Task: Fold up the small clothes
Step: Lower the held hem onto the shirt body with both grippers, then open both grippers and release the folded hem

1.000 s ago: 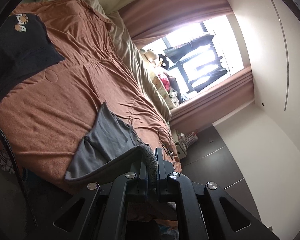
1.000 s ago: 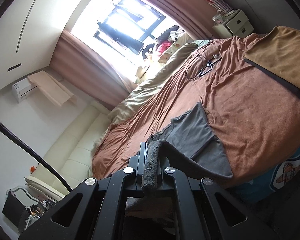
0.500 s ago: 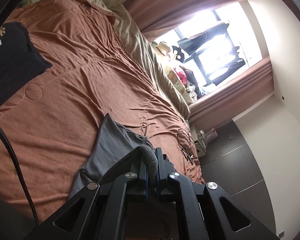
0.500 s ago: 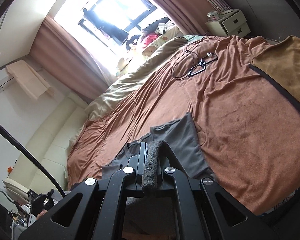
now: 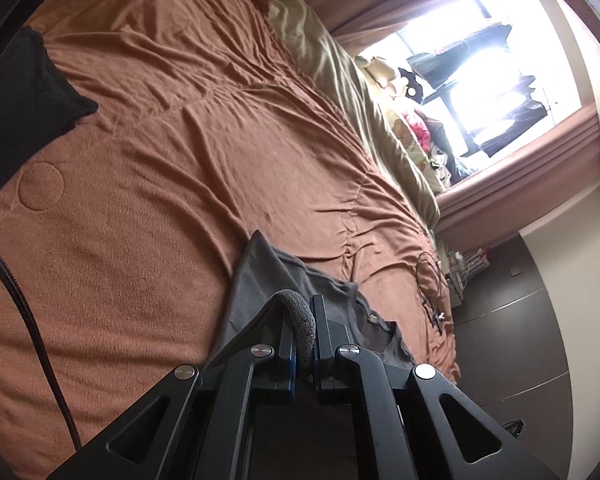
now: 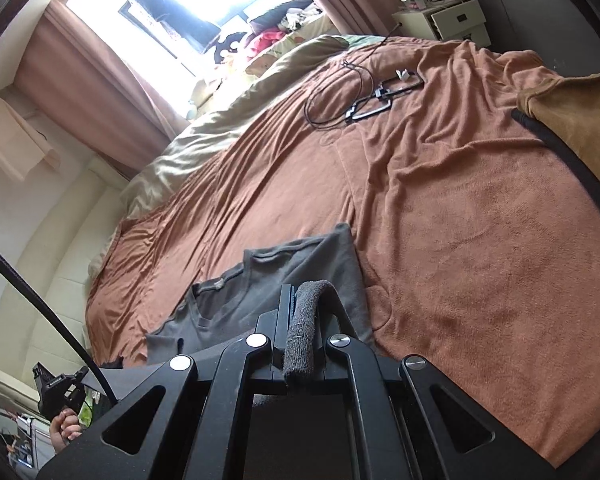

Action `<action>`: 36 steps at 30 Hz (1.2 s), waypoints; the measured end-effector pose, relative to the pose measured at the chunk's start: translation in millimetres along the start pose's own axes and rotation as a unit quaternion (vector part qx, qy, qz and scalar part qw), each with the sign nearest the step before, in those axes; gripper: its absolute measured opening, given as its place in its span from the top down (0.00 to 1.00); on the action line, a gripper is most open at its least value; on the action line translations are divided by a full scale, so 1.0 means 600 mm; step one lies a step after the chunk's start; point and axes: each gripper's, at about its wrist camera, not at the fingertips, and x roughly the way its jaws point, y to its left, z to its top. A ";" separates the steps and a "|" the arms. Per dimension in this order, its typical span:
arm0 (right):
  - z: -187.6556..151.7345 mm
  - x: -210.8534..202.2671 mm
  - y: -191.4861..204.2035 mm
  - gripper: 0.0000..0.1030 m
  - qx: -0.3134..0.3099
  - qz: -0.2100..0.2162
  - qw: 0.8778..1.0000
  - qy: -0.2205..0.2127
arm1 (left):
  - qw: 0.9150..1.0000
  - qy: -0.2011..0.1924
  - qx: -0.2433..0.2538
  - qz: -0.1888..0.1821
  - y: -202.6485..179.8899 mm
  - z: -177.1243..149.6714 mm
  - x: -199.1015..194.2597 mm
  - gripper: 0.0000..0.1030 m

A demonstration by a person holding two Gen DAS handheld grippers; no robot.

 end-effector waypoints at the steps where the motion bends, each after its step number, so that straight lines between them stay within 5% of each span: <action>1: 0.004 0.014 0.001 1.00 -0.002 -0.010 1.000 0.006 | 1.000 0.003 -0.002 0.009 0.006 0.002 0.015 0.95; 12: 0.007 0.141 0.002 0.98 0.006 -0.083 0.994 0.077 | 0.994 0.056 -0.016 0.093 0.068 0.003 0.156 0.94; 16: 0.009 0.141 0.024 0.88 -0.016 -0.090 0.992 0.088 | 0.988 0.088 0.029 0.125 0.057 -0.007 0.177 0.87; 20: 0.014 0.116 0.046 0.31 -0.048 -0.094 0.991 0.078 | 0.985 0.075 0.074 0.136 0.037 -0.007 0.150 0.30; 21: 0.012 0.103 0.051 0.28 -0.060 -0.104 0.990 0.070 | 0.984 0.069 0.091 0.138 0.030 -0.006 0.140 0.26; 36: -0.009 0.057 0.070 0.28 -0.199 -0.180 0.956 0.119 | 0.931 0.136 0.277 0.196 0.003 -0.025 0.132 0.26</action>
